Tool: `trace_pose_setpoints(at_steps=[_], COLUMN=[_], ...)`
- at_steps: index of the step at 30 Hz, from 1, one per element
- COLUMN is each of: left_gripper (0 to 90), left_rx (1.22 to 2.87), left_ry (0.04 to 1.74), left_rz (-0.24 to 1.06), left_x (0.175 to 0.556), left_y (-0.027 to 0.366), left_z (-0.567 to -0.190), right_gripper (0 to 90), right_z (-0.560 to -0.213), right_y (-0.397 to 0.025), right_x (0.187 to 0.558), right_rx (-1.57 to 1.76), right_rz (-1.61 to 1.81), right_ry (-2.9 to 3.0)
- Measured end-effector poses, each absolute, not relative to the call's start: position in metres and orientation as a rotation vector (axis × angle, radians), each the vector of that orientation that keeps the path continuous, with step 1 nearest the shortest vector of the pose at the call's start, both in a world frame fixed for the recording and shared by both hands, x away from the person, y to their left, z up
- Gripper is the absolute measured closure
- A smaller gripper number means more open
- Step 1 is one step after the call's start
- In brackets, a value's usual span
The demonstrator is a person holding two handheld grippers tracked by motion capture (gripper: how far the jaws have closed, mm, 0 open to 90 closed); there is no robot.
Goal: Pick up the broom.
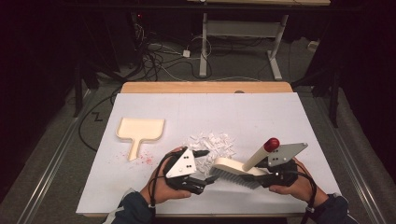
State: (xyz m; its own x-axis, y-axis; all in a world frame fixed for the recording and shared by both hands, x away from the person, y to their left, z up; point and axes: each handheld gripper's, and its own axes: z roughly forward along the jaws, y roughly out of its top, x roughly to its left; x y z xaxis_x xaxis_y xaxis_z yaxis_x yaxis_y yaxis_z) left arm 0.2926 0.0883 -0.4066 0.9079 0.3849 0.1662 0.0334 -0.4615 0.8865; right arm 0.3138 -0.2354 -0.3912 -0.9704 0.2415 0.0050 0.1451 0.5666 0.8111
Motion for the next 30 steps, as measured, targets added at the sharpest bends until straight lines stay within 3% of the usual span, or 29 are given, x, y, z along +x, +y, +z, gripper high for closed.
trace_pose_setpoints(at_steps=[12,20,30], left_gripper=[16.6,18.1,17.4], left_rx=[2.050,2.053,2.104], left_ry=[0.665,0.783,0.806], left_rz=[0.690,0.777,0.763], left_x=[0.284,0.272,0.262], left_y=[0.182,0.209,0.212], left_z=[-0.443,-0.461,-0.473], right_gripper=[67.7,67.7,67.7], right_z=[-0.373,-0.376,-0.381], right_y=[-0.263,-0.277,-0.290], right_x=[0.329,0.343,0.357], right_rx=[0.623,0.757,0.851], right_rz=[1.338,1.222,1.124], right_ry=[2.486,2.385,2.303])
